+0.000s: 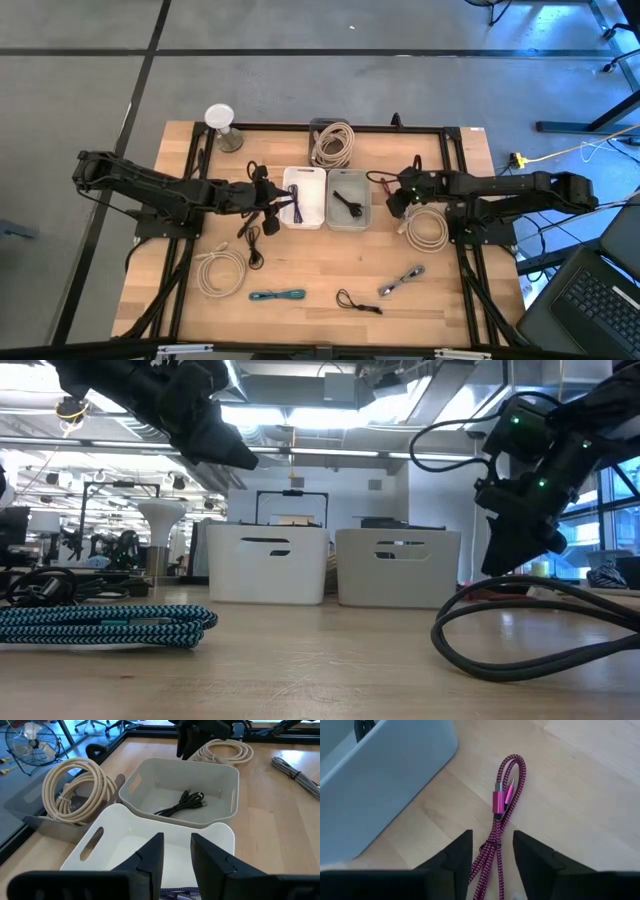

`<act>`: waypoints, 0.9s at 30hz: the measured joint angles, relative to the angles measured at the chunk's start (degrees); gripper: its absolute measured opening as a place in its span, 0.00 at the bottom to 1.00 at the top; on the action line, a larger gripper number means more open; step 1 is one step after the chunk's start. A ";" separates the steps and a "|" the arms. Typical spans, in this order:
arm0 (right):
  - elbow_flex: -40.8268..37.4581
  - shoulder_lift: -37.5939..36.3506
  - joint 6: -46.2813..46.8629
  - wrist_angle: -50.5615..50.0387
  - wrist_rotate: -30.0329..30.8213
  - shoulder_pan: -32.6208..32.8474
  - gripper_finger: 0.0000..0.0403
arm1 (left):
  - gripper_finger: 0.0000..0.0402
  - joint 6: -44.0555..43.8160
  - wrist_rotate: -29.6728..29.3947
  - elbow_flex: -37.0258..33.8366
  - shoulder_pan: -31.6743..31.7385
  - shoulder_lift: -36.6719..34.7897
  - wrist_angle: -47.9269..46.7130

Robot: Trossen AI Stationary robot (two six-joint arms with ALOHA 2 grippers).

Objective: Pick & Place USB Port
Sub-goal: Put the pink patterned charger cable into the white bin

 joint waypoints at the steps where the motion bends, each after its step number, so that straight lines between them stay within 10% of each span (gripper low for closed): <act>1: 0.00 0.00 -0.02 -0.07 0.00 0.00 0.37 | 0.22 0.00 0.00 0.00 0.00 0.00 0.00; 19: 0.10 9.84 -0.16 2.09 -1.10 0.00 0.46 | 0.21 0.17 -0.01 0.00 0.00 0.00 0.02; 27: 0.11 10.66 -3.22 4.06 1.59 0.02 0.09 | 0.22 0.17 -0.02 0.02 0.00 0.00 0.02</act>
